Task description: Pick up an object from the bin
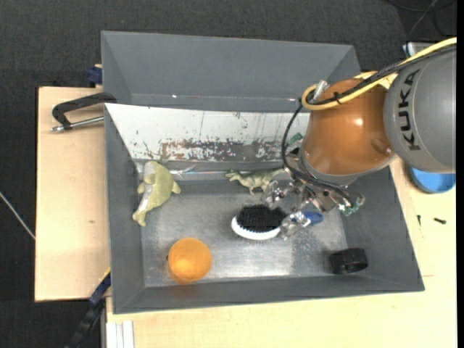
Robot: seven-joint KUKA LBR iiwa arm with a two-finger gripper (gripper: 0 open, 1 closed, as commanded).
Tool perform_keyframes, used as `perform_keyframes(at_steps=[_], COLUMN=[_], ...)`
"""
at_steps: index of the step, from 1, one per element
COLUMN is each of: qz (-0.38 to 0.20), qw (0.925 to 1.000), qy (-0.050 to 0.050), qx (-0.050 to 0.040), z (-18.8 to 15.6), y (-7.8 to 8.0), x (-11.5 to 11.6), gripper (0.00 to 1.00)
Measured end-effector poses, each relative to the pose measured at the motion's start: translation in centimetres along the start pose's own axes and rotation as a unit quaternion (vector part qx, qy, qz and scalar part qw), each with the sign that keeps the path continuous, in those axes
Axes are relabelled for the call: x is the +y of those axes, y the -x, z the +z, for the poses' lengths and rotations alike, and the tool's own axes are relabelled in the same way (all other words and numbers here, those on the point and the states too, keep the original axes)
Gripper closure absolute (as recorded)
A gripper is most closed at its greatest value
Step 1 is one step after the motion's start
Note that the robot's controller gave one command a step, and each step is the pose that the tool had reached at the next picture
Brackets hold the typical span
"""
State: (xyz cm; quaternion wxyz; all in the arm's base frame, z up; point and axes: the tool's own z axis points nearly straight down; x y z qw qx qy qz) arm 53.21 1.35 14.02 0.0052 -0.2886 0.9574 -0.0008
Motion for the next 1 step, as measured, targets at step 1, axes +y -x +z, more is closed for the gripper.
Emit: perform_keyframes(at_steps=[1], qz=[0.001], qw=[1.0000], qy=[0.000], qx=[0.0007], z=[-3.42], y=[0.24], x=[-0.03], gripper=[1.00])
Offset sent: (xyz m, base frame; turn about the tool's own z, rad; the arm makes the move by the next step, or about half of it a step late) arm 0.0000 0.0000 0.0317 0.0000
